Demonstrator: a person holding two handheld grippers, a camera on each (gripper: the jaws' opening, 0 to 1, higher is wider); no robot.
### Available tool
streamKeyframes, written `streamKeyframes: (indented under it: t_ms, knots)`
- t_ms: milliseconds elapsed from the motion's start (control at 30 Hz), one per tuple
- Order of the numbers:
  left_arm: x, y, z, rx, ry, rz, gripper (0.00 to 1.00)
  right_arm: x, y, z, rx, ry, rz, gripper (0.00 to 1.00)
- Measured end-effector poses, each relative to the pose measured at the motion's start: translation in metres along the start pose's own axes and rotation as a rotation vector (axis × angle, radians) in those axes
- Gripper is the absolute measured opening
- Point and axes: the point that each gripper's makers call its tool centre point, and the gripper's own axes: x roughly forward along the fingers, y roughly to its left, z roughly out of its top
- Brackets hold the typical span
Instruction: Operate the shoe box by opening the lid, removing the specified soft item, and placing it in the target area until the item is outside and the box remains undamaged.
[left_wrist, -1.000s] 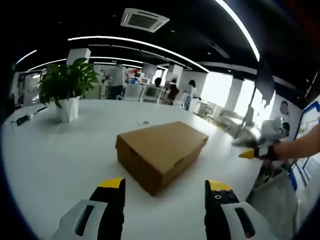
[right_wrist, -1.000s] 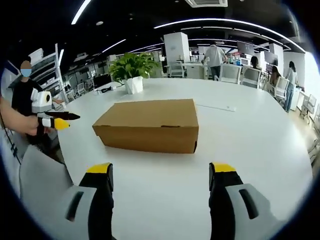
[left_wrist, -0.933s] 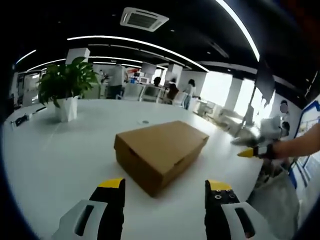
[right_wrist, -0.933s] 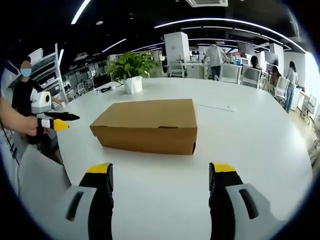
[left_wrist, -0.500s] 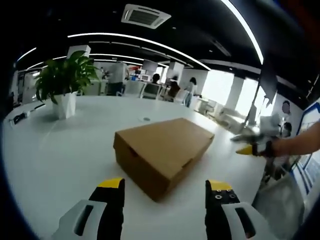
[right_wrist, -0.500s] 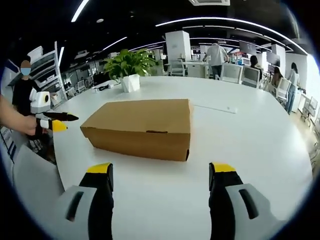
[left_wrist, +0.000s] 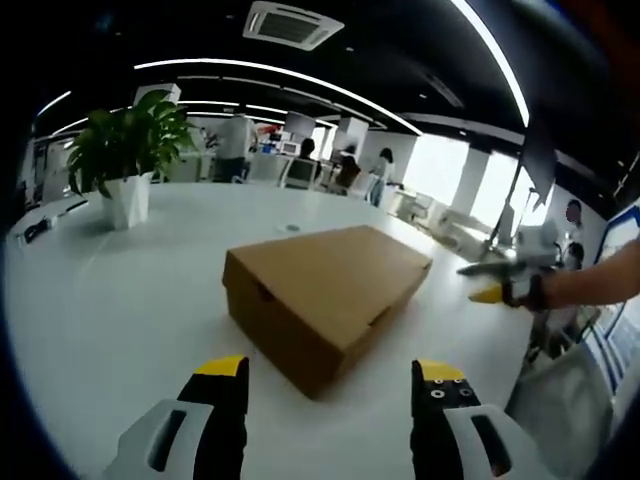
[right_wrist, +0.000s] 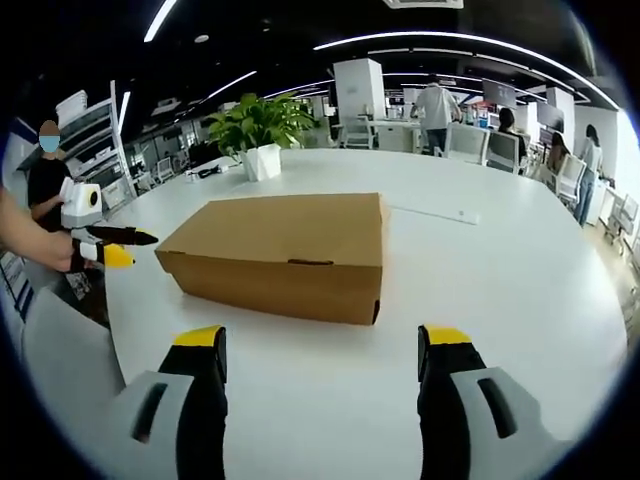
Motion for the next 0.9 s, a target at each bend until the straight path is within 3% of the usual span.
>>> streamKeyframes:
  t_ms: [333,900]
  knots:
    - [0.004,0.001,-0.001,-0.002,0.008,0.002,0.67,0.008,-0.005,0.002,-0.009,0.003,0.007,0.74]
    - [0.033,0.005,-0.005,-0.004,0.028,-0.005,0.67,0.038,-0.014,0.003,-0.046,0.015,0.043,0.74]
